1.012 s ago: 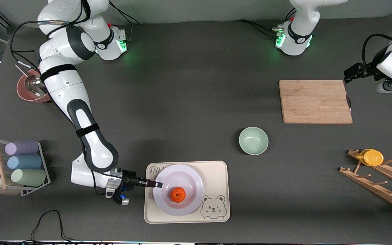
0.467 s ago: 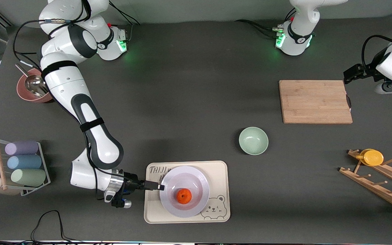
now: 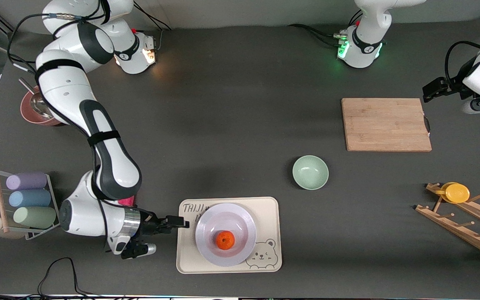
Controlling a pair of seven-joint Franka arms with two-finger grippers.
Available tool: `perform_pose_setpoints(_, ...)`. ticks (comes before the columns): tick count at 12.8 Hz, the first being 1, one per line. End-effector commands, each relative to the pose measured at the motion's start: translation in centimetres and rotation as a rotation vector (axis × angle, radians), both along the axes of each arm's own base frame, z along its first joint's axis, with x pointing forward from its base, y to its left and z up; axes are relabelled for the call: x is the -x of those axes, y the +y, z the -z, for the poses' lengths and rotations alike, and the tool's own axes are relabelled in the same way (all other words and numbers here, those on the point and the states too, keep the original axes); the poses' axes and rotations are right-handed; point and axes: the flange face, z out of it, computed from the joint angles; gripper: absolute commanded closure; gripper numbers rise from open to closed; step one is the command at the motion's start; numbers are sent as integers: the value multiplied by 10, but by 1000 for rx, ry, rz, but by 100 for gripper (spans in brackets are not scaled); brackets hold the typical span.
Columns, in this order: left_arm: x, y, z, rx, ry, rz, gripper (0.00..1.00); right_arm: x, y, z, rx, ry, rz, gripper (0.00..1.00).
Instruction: Place orange and plate with both arms
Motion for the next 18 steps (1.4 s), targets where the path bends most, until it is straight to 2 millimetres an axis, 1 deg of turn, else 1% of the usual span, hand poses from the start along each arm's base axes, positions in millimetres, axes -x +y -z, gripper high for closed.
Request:
perform_pose_setpoints(1,-1,0,-27,-13,-45,18,0,19,-3,-69,146,0,-33,0)
perform_pose_setpoints(2,-1,-3,-31,-14,-51,15,0,35,-2,-91,178,42,-44,0)
perform_pose_setpoints(3,-1,-8,-35,-16,-62,27,0,48,-8,-108,210,82,-37,0)
perform_pose_setpoints(4,-2,-6,-40,-15,-72,25,0,65,-18,-123,252,144,-8,0)
perform_pose_setpoints(5,-3,-5,-40,-15,-79,23,0,81,-28,-132,296,177,1,0)
perform_pose_setpoints(6,-4,-3,-39,-16,-85,10,0,102,-40,-150,363,166,3,0)
perform_pose_setpoints(7,-5,-2,-38,-16,-88,9,0,127,-58,-166,447,122,19,0)
perform_pose_setpoints(8,-7,-6,-38,-15,-94,21,0,152,-91,-180,477,83,72,0)
perform_pose_setpoints(9,-9,-9,-35,-15,-81,30,0,176,-118,-192,489,68,109,0)
perform_pose_setpoints(10,-10,-9,-32,-14,-73,28,0,195,-131,-209,497,58,130,0)
perform_pose_setpoints(12,-12,-5,-30,-14,-63,23,0,231,-167,-244,507,58,182,0)
perform_pose_setpoints(13,-13,-7,-29,-12,-59,32,0,247,-184,-252,506,49,192,0)
perform_pose_setpoints(14,-14,-11,-28,-13,-59,37,0,262,-197,-251,504,47,209,0)
perform_pose_setpoints(15,-17,-11,-24,-12,-54,22,0,274,-198,-251,502,47,212,0)
perform_pose_setpoints(16,-17,-12,-24,-8,-54,25,0,281,-205,-251,503,61,224,0)
perform_pose_setpoints(17,-18,-7,-27,1,-58,24,0,286,-205,-250,501,96,218,0)
perform_pose_setpoints(18,-26,-4,-20,6,-50,20,0,292,-204,-253,503,114,212,0)
